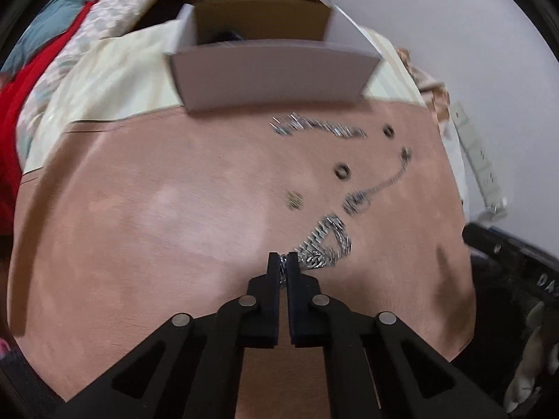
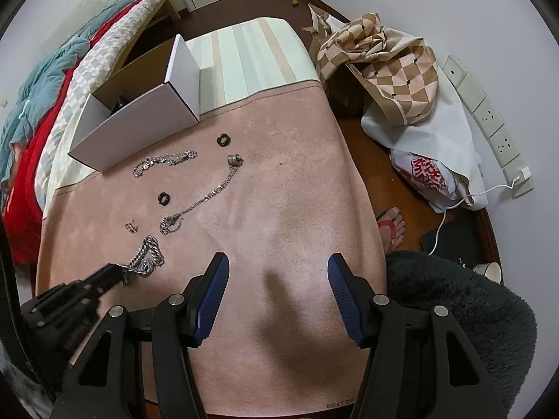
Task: Organize jewelry
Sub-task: 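Lower the left tool onto the thick silver chain and close it, then lift the silver chain with the left tool while the right tool grasps a small silver piece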
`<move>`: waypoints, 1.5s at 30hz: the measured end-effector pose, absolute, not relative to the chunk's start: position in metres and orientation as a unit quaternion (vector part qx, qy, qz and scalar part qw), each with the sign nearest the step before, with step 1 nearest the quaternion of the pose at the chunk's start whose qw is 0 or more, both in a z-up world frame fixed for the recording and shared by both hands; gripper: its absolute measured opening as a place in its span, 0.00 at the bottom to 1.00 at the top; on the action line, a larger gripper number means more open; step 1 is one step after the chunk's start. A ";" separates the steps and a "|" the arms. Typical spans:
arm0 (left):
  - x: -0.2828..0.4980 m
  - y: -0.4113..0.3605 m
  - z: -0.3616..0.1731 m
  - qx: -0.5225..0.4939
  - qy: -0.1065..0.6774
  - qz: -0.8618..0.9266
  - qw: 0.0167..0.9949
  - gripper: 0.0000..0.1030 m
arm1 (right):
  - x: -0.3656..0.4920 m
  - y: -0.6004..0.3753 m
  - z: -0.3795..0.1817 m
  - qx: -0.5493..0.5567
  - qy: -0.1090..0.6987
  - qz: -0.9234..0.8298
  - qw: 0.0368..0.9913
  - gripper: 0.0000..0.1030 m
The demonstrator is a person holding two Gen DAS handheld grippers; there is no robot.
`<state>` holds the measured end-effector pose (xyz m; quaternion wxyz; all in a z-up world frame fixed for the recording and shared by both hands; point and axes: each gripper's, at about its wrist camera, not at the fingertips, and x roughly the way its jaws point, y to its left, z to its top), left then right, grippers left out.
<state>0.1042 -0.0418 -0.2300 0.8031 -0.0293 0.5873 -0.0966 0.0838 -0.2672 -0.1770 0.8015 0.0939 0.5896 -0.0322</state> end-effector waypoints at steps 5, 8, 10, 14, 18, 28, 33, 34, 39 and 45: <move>0.105 -0.016 -0.203 -0.054 0.563 -0.091 0.820 0.00 | 0.090 -0.260 -0.177 0.108 0.588 -0.020 0.802 0.59; 0.109 -0.004 -0.198 -0.070 0.561 -0.101 0.819 0.01 | 0.094 -0.259 -0.178 0.117 0.589 -0.015 0.800 0.59; 0.119 -0.007 -0.201 -0.071 0.569 -0.100 0.813 0.05 | 0.095 -0.257 -0.179 0.117 0.589 -0.013 0.799 0.59; 0.117 -0.023 -0.227 -0.069 0.610 -0.121 0.780 0.45 | 0.096 -0.254 -0.185 0.115 0.595 -0.015 0.796 0.59; 0.113 -0.033 -0.248 -0.058 0.621 -0.125 0.772 0.62 | 0.094 -0.257 -0.191 0.113 0.600 -0.021 0.792 0.59; 0.110 -0.062 -0.251 0.017 0.574 -0.122 0.809 0.08 | 0.096 -0.268 -0.197 0.113 0.603 -0.036 0.789 0.59; 0.116 -0.045 -0.234 -0.025 0.562 -0.110 0.820 0.07 | 0.101 -0.276 -0.189 0.134 0.585 -0.036 0.799 0.59; 0.116 -0.041 -0.230 -0.033 0.558 -0.110 0.822 0.07 | 0.104 -0.276 -0.188 0.139 0.582 -0.033 0.801 0.59; 0.123 -0.023 -0.201 -0.061 0.534 -0.103 0.837 0.07 | 0.128 -0.274 -0.193 0.144 0.568 -0.020 0.810 0.58; 0.131 -0.011 -0.197 -0.070 0.528 -0.092 0.841 0.07 | 0.160 -0.254 -0.210 0.115 0.555 -0.014 0.824 0.47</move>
